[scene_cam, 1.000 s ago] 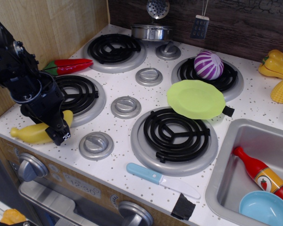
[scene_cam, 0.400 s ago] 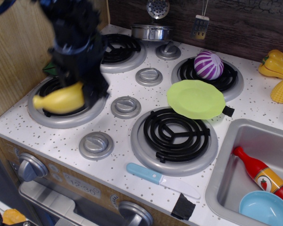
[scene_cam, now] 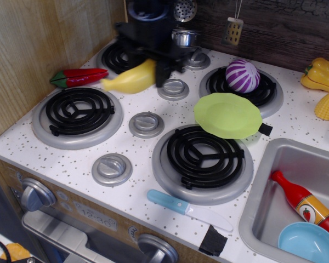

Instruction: Put banana on plate

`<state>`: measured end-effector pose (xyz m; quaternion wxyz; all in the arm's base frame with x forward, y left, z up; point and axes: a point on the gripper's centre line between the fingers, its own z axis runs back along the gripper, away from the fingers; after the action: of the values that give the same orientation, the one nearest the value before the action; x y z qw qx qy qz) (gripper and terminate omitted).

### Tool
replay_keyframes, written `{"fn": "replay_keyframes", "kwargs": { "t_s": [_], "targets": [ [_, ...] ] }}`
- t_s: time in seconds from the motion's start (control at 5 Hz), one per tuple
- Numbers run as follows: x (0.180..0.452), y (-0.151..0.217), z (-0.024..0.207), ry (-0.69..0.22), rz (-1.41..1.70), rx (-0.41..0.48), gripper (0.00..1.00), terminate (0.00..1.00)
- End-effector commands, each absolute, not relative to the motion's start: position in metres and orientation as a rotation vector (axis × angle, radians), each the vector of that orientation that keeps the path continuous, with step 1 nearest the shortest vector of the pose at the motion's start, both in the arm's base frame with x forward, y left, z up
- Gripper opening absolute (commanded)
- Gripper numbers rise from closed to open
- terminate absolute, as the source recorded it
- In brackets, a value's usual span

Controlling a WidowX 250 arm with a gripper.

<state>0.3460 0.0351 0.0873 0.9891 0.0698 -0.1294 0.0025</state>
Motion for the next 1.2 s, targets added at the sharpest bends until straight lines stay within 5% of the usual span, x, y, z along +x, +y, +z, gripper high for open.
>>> {"fn": "replay_keyframes", "kwargs": {
  "t_s": [0.0, 0.2, 0.4, 1.0],
  "targets": [
    [0.386, -0.011, 0.1, -0.325, 0.075, 0.129, 0.0, 0.0],
    [0.394, -0.032, 0.093, -0.345, 0.101, 0.093, 0.0, 0.0],
    [0.397, -0.042, 0.083, -0.379, 0.115, 0.094, 1.0, 0.0],
    [0.393, -0.048, 0.077, -0.432, 0.129, 0.076, 1.0, 0.0]
  ]
}}
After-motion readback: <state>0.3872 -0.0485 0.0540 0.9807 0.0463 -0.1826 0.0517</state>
